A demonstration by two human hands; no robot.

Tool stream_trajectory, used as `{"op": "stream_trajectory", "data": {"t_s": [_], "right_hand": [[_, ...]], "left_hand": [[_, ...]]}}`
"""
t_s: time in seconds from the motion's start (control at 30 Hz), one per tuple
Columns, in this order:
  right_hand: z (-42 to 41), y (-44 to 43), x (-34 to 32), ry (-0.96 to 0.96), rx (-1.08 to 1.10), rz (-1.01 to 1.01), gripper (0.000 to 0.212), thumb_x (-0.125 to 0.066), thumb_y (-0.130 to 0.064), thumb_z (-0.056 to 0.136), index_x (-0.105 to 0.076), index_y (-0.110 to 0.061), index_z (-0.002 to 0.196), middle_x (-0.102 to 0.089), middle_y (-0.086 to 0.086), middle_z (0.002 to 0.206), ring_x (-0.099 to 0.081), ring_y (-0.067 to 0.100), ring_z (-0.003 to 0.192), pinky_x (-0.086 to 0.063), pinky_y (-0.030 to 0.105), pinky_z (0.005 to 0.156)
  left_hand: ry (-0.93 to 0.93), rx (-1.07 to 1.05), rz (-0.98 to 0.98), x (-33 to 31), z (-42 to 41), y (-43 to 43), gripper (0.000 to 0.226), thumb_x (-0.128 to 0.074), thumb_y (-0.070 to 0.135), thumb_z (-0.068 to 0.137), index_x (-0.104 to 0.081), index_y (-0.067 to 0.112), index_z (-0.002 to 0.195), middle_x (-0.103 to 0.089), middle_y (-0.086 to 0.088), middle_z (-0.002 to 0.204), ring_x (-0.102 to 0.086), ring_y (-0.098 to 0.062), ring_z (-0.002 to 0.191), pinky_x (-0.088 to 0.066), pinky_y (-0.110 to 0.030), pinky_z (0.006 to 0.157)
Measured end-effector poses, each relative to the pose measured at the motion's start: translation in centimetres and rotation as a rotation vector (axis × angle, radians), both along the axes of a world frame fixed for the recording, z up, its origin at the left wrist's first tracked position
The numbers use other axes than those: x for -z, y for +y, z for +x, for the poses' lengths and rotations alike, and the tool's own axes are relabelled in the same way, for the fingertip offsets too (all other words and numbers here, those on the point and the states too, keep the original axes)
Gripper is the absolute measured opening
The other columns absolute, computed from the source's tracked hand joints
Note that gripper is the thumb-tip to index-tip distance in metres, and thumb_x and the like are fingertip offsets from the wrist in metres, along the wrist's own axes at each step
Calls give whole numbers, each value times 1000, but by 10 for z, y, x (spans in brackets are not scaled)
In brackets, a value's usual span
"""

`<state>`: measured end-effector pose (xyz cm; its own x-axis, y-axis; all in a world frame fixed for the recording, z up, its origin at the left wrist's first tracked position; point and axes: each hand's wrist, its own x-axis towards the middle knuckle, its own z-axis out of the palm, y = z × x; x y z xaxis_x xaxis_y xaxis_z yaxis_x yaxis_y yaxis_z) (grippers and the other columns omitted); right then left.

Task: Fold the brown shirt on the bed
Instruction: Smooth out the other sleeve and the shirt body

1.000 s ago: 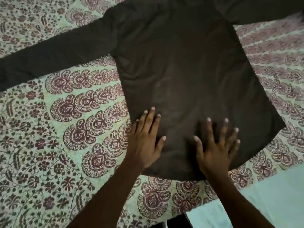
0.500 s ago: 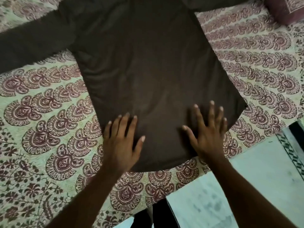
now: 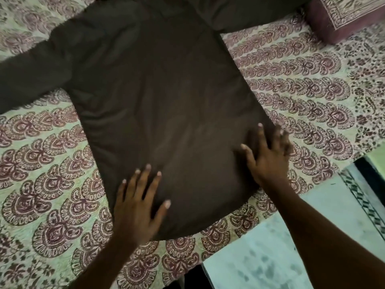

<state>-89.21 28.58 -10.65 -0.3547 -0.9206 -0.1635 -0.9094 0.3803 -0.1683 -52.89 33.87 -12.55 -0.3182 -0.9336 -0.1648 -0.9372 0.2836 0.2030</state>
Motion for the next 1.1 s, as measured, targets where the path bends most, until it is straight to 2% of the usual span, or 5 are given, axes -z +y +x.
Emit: {"op": "stream_trajectory", "data": {"t_s": [0.3,0.47,0.6,0.87,1.1], "right_hand": [[191,-140,12,-120,-761,-112,70,-36,-66,101,-14,-44,163,8,8,174,10,34,160,-4,56,127],[248,-136,29,-112,-888,33,70,-35,-69,100,-15,-45,163,8,6,174,10,33,160,-8,63,126],[243,-58,40,-19,-1042,16,76,-34,-71,99,-15,-36,165,0,12,174,2,36,160,-11,65,122],[216,47,27,-103,-1479,68,63,-41,-55,106,-31,-30,162,-10,15,173,-10,36,160,-27,64,120],[246,-29,31,59,-963,34,75,-36,-65,102,-18,-30,165,2,18,173,3,42,159,-10,63,125]], "left_hand": [[-53,-369,-24,21,19,-28,81,-32,63,99,-7,25,166,0,0,174,-2,-25,161,-13,-55,127],[106,-382,29,6,26,51,63,-42,47,102,-35,23,159,-18,3,172,-19,-21,158,-21,-48,125],[212,-510,-115,-3,60,-11,50,-44,30,104,-46,14,152,-36,-5,165,-35,-27,150,-31,-53,120],[-70,-76,-115,18,116,-184,67,-32,54,105,-19,25,164,-12,0,173,-14,-23,159,-26,-51,122],[-77,-48,-37,22,124,-92,84,-27,68,101,-10,16,165,-2,-3,174,0,-21,161,-16,-51,126]]}}
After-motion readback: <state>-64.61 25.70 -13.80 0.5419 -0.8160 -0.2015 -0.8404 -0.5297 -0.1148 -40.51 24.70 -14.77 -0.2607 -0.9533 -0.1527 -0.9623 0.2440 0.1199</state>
